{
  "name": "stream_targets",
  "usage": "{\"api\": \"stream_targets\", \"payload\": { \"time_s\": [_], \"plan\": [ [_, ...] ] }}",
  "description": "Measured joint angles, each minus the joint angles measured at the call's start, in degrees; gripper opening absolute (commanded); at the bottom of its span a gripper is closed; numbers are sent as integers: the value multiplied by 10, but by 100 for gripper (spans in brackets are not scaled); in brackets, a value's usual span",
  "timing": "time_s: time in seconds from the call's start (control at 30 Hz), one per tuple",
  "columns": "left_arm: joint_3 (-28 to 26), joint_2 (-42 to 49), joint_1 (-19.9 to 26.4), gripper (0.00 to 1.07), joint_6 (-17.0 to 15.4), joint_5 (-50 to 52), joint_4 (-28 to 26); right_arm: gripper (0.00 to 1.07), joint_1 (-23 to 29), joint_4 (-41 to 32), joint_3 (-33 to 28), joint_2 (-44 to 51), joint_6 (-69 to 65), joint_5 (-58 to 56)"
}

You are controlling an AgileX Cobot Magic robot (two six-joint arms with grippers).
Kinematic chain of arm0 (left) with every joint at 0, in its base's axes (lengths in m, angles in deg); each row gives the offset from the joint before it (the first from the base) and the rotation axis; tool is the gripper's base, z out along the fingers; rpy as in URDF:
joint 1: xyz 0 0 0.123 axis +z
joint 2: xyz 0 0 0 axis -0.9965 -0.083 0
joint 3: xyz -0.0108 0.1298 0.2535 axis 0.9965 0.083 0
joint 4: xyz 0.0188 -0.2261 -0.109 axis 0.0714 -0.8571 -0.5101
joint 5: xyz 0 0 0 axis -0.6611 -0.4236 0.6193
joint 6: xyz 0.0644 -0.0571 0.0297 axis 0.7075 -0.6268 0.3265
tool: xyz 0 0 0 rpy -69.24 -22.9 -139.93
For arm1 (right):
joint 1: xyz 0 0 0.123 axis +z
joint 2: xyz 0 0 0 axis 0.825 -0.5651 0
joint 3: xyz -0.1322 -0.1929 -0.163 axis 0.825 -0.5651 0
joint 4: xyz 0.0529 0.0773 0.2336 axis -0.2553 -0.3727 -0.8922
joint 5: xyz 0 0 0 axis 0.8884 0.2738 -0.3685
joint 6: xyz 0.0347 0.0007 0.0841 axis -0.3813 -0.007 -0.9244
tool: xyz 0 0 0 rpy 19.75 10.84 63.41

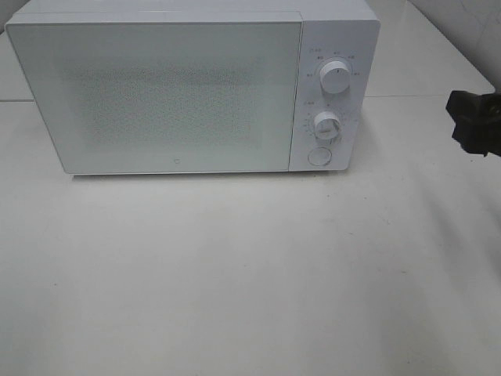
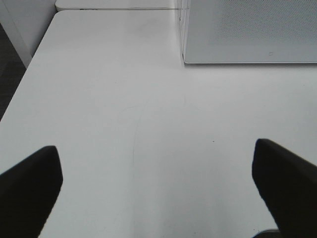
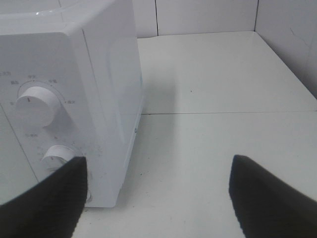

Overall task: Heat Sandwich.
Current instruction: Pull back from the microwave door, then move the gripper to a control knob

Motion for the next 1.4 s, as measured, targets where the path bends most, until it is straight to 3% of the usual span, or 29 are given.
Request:
{"api": "stream_targets", "payload": {
  "time_s": [0.43, 0.5, 0.53, 0.83, 1.07, 1.4],
  "plan": [
    [0, 0, 0, 100, 0, 0, 0, 76, 206, -230, -26, -128, 124, 172],
    [0, 0, 0, 100, 0, 0, 0, 76, 218, -244, -26, -139, 128, 186],
    [0, 0, 0, 100, 0, 0, 0, 76, 250, -284, -26, -159, 132, 210],
    [0, 0, 0, 100, 0, 0, 0, 76, 379, -438, -18, -227, 162, 262],
    [0, 0, 0, 100, 0, 0, 0, 76, 438, -500, 30, -269, 209, 266],
    [0, 0, 0, 100, 0, 0, 0, 77, 452, -519, 64, -297, 222, 272]
  ]
}}
